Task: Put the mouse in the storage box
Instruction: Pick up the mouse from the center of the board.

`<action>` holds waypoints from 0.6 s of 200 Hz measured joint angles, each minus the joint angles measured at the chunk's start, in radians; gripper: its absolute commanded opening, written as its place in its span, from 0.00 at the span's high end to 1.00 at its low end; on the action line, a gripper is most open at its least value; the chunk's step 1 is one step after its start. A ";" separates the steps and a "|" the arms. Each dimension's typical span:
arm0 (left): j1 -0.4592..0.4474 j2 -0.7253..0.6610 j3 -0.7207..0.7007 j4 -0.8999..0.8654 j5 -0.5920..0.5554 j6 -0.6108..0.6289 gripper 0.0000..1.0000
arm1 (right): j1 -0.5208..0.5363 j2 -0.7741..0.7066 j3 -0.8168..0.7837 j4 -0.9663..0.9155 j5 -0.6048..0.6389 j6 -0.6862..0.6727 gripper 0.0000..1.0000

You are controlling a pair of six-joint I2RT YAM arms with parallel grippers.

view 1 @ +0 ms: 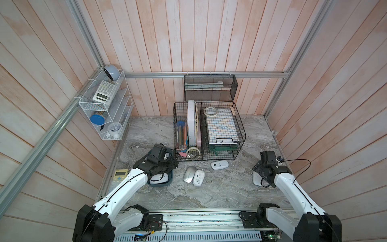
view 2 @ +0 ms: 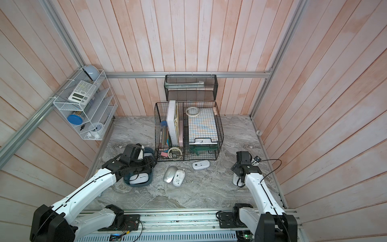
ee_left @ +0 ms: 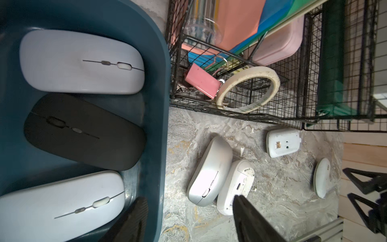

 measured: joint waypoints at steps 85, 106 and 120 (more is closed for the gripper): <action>0.000 -0.044 -0.015 0.020 0.057 0.031 0.30 | 0.021 0.303 0.064 0.025 -0.240 -0.096 0.13; 0.000 -0.044 -0.017 0.022 0.067 0.031 0.30 | 0.032 0.304 0.064 0.026 -0.242 -0.109 0.19; 0.000 -0.044 -0.017 0.024 0.072 0.031 0.30 | 0.034 0.304 0.064 0.026 -0.244 -0.117 0.31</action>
